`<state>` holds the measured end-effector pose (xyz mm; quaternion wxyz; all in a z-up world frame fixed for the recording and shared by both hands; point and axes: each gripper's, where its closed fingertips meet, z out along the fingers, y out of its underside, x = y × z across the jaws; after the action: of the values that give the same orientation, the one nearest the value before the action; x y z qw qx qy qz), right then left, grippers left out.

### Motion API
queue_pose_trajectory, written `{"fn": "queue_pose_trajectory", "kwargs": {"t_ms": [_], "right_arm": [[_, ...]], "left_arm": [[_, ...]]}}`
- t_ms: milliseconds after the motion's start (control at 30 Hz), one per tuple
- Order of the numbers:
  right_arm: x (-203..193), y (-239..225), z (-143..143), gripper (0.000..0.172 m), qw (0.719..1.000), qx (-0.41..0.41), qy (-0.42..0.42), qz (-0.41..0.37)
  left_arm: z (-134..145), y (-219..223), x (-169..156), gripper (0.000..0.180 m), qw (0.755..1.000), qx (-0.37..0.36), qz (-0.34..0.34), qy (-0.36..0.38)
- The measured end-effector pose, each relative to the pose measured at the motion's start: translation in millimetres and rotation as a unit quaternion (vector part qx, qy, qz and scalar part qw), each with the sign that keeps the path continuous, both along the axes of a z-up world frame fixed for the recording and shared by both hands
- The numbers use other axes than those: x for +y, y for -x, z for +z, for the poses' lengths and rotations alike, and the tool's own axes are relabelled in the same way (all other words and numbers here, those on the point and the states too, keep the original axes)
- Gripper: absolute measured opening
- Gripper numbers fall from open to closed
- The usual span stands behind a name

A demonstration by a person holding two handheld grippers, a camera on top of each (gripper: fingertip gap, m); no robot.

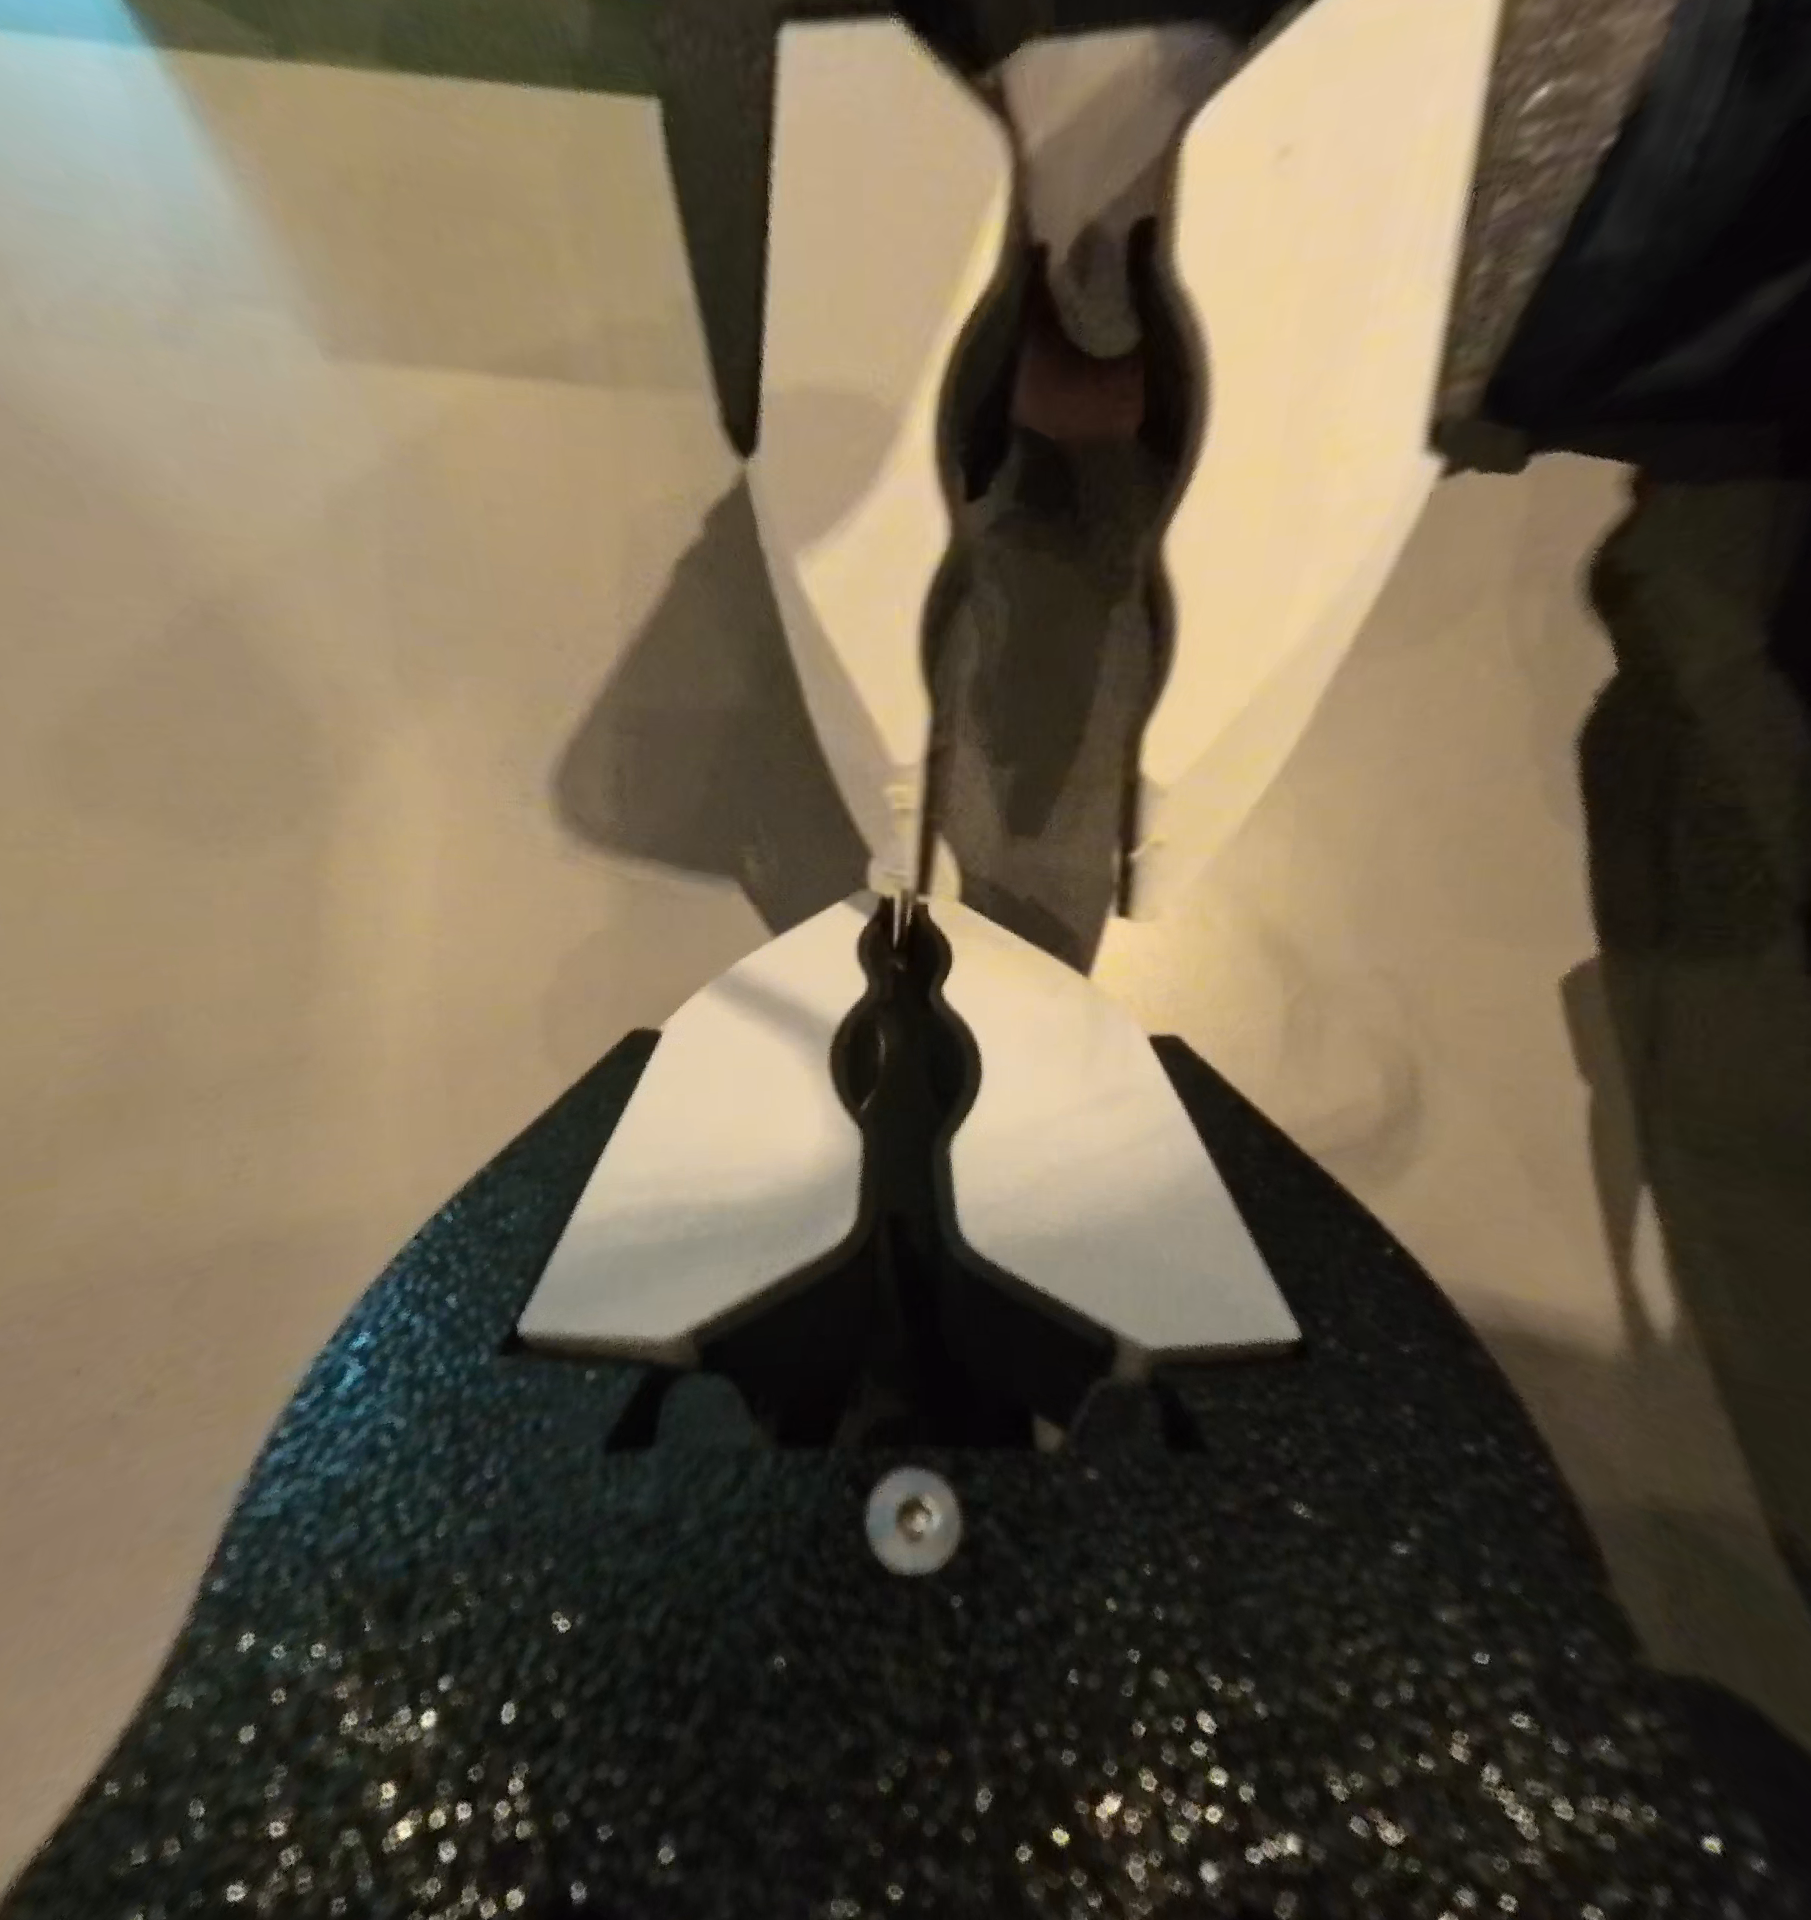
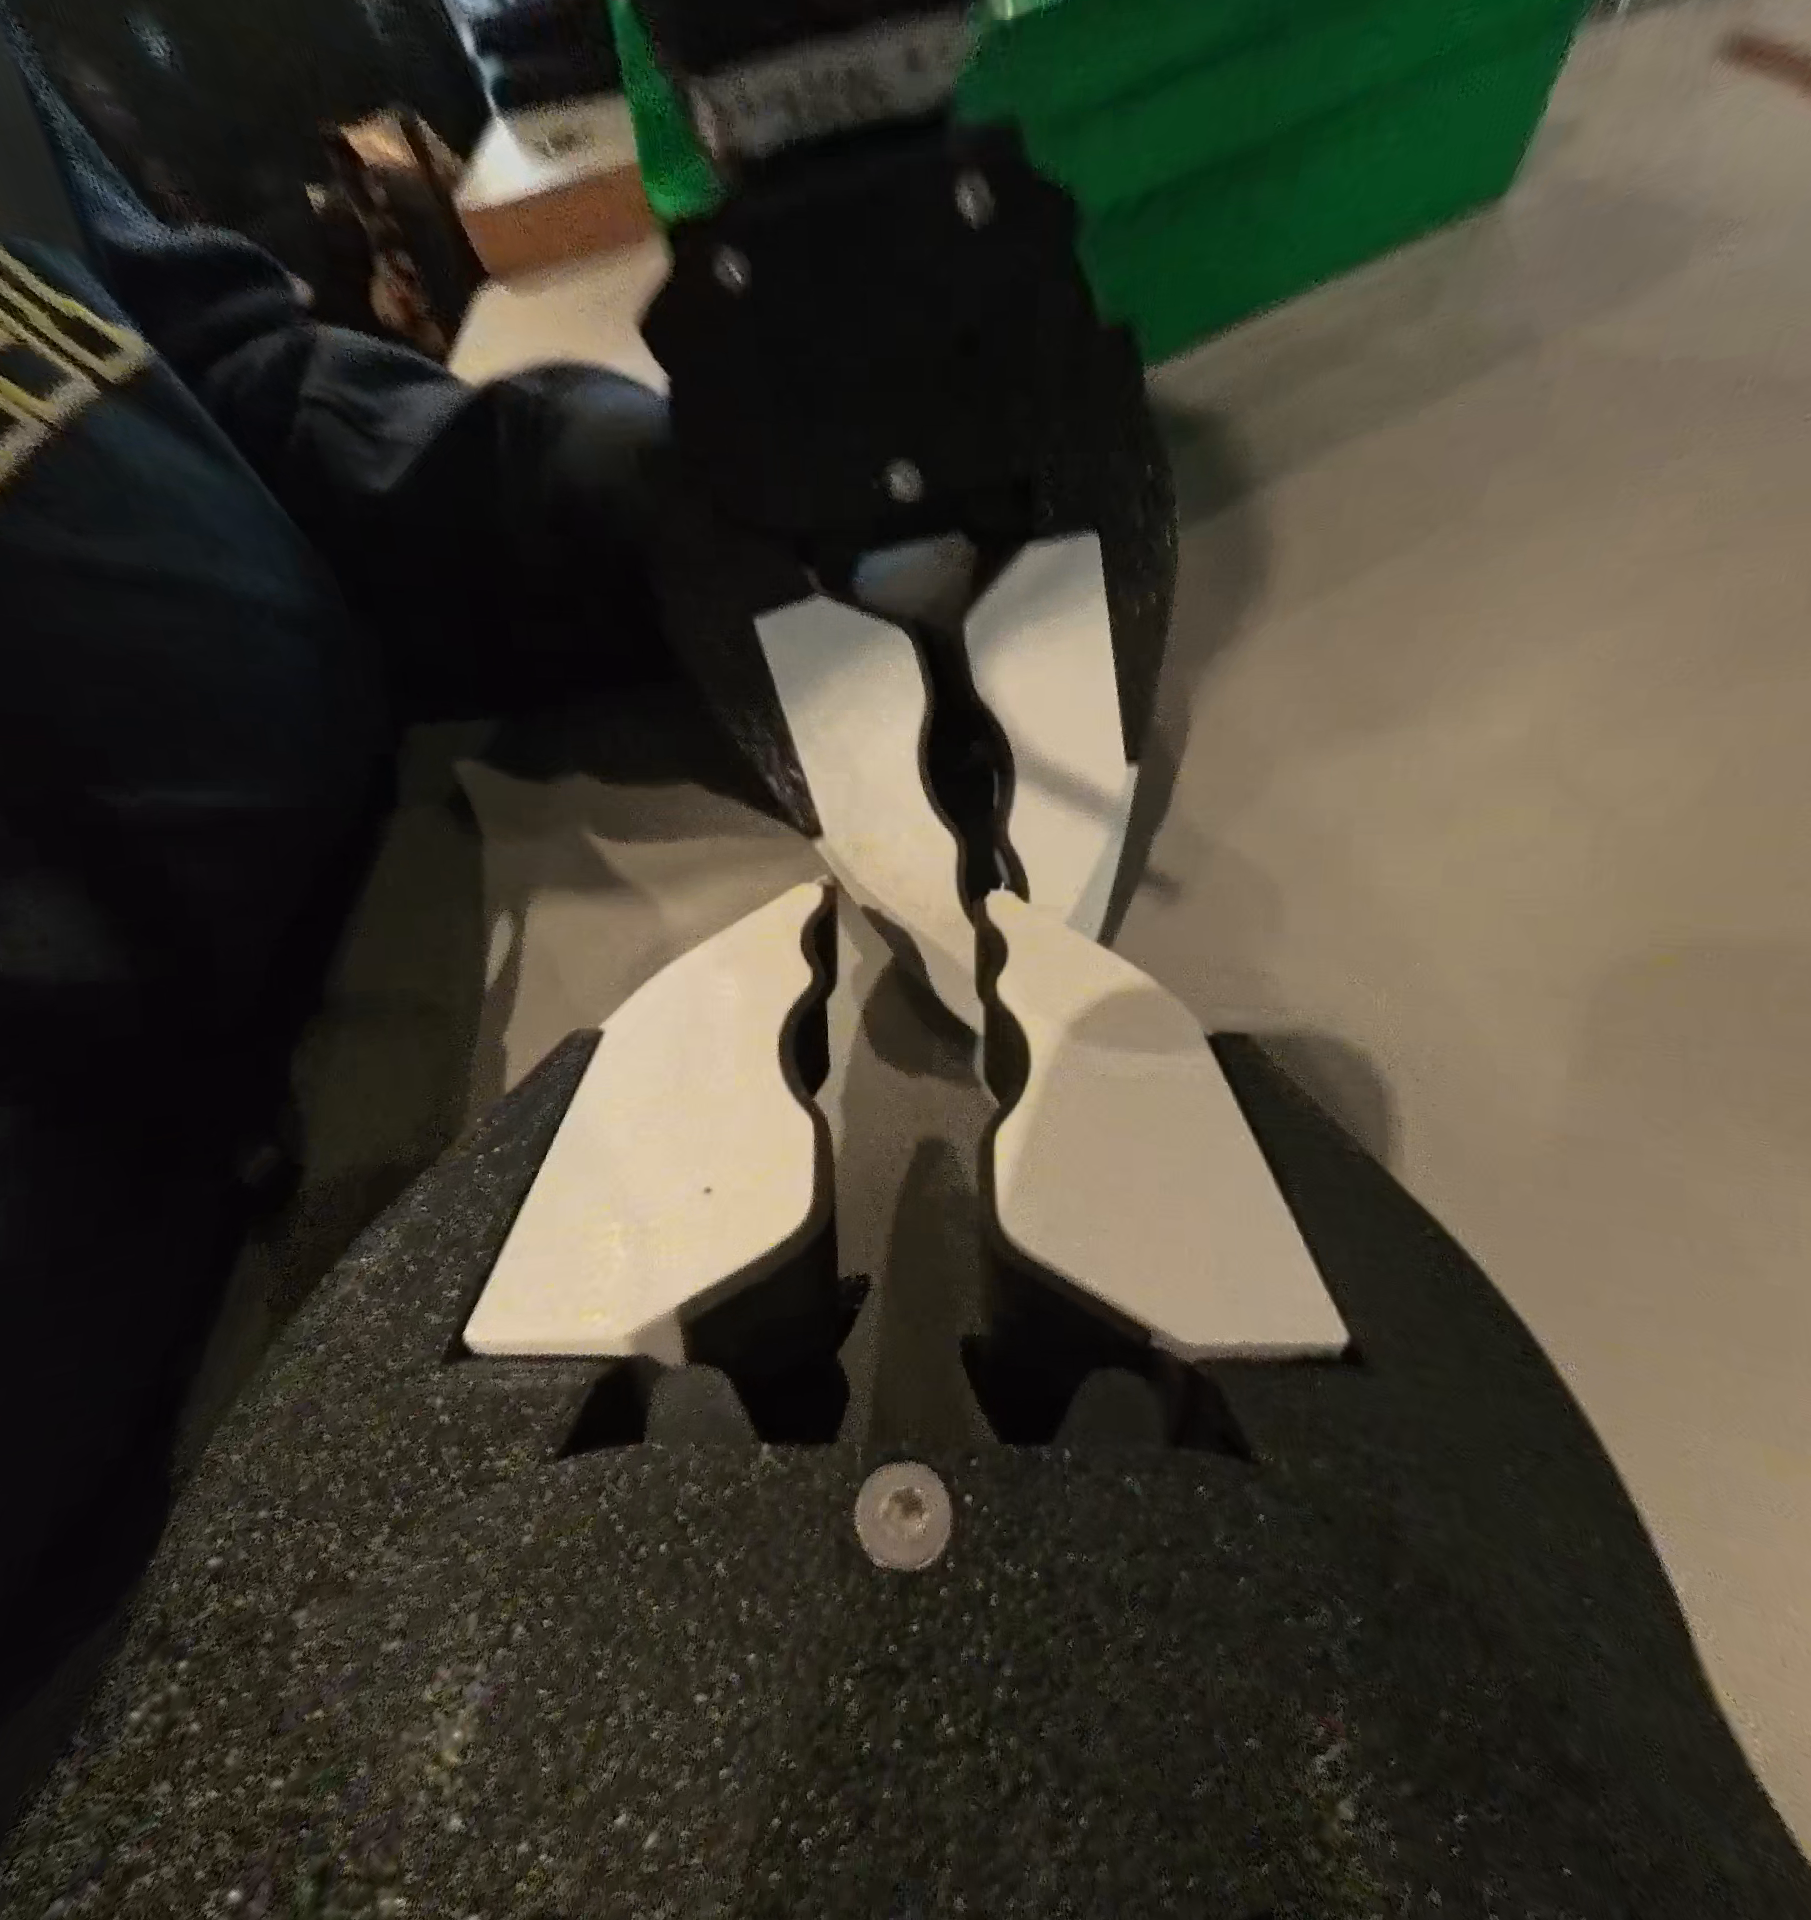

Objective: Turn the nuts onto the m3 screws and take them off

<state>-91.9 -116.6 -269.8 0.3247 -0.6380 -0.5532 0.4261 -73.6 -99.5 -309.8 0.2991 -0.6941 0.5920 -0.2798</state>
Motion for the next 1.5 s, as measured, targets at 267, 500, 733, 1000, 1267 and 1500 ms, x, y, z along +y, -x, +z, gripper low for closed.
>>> {"fn": "queue_pose_trajectory", "kwargs": {"t_ms": [267,500,733,1000,1267,1500], "right_arm": [[10.7,-11.5,-16.6,0.024,0.997,-0.070,-0.028,-0.026],[6.6,-4.9,-0.2,0.021,0.994,-0.045,-0.099,-0.014],[4.8,-3.9,-11.5,0.026,0.992,-0.079,-0.095,-0.001],[16.6,-17.4,-18.9,0.024,0.991,-0.104,-0.080,-0.030],[8.4,-8.0,-6.3,0.020,0.992,-0.069,-0.107,-0.010],[-0.3,-2.7,-9.4,0.024,0.995,-0.065,-0.075,0.017]], "left_arm": [[0.0,-0.1,0.1,0.003,1.000,-0.003,0.000,0.007],[0.0,-0.2,0.1,0.003,1.000,-0.003,0.000,0.009],[0.0,-0.2,0.0,0.003,1.000,-0.004,-0.002,0.009],[0.1,-0.3,0.1,0.003,1.000,-0.004,-0.002,0.010],[0.3,-0.4,0.0,0.004,1.000,-0.004,-0.002,0.009],[0.3,-0.4,0.0,0.003,1.000,-0.004,-0.003,0.009]]}}
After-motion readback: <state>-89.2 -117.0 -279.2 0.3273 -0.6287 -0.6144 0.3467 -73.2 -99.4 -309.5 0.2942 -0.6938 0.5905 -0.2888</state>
